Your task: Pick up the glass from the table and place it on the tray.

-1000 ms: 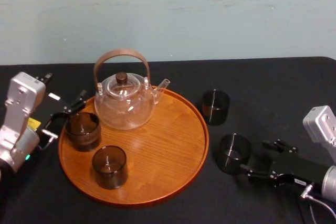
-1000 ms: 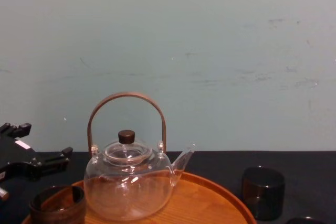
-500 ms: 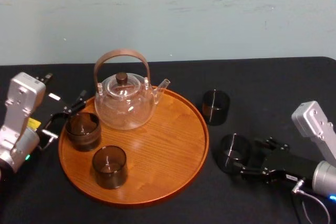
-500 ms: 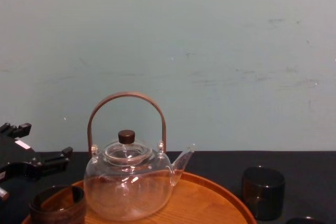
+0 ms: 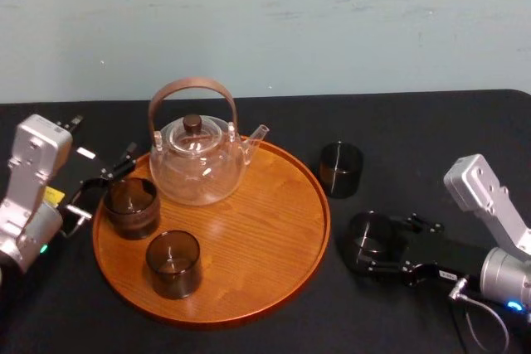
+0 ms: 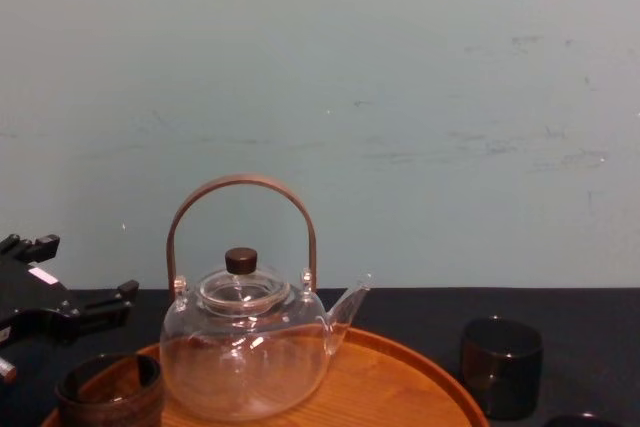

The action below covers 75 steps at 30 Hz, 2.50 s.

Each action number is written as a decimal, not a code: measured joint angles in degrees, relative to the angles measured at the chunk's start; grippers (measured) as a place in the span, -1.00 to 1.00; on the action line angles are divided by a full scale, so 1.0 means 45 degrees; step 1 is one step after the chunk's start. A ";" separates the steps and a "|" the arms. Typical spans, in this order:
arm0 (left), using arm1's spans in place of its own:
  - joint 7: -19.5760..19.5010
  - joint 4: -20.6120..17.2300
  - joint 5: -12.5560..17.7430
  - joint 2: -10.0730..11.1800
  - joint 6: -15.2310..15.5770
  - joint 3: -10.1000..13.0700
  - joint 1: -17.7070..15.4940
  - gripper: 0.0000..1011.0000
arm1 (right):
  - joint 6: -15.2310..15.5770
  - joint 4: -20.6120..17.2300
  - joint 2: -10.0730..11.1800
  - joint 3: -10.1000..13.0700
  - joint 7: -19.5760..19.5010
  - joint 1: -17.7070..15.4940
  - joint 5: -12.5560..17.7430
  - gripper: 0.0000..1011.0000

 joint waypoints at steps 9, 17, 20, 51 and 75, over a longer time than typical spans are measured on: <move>0.0000 -0.0001 -0.0001 0.0000 0.0000 0.0000 -0.0001 0.98 | 0.0081 0.0391 -0.0202 -0.0274 0.0047 0.0558 -0.0061 0.98; 0.0000 0.0000 0.0000 0.0000 0.0000 -0.0001 -0.0001 0.98 | 0.0104 0.0707 -0.0370 -0.0641 0.0159 0.1056 -0.0268 0.98; 0.0000 0.0000 0.0000 0.0000 0.0000 0.0000 -0.0001 0.98 | 0.0103 0.0706 -0.0366 -0.0625 0.0155 0.1045 -0.0251 0.98; 0.0000 0.0000 0.0000 0.0000 0.0000 -0.0001 -0.0001 0.98 | 0.0048 0.0455 -0.0192 -0.0438 0.0256 0.0912 0.0040 0.79; 0.0000 0.0000 0.0000 0.0000 0.0000 0.0000 -0.0001 0.98 | -0.0241 -0.0262 -0.0261 -0.1326 0.1047 0.2592 0.0324 0.79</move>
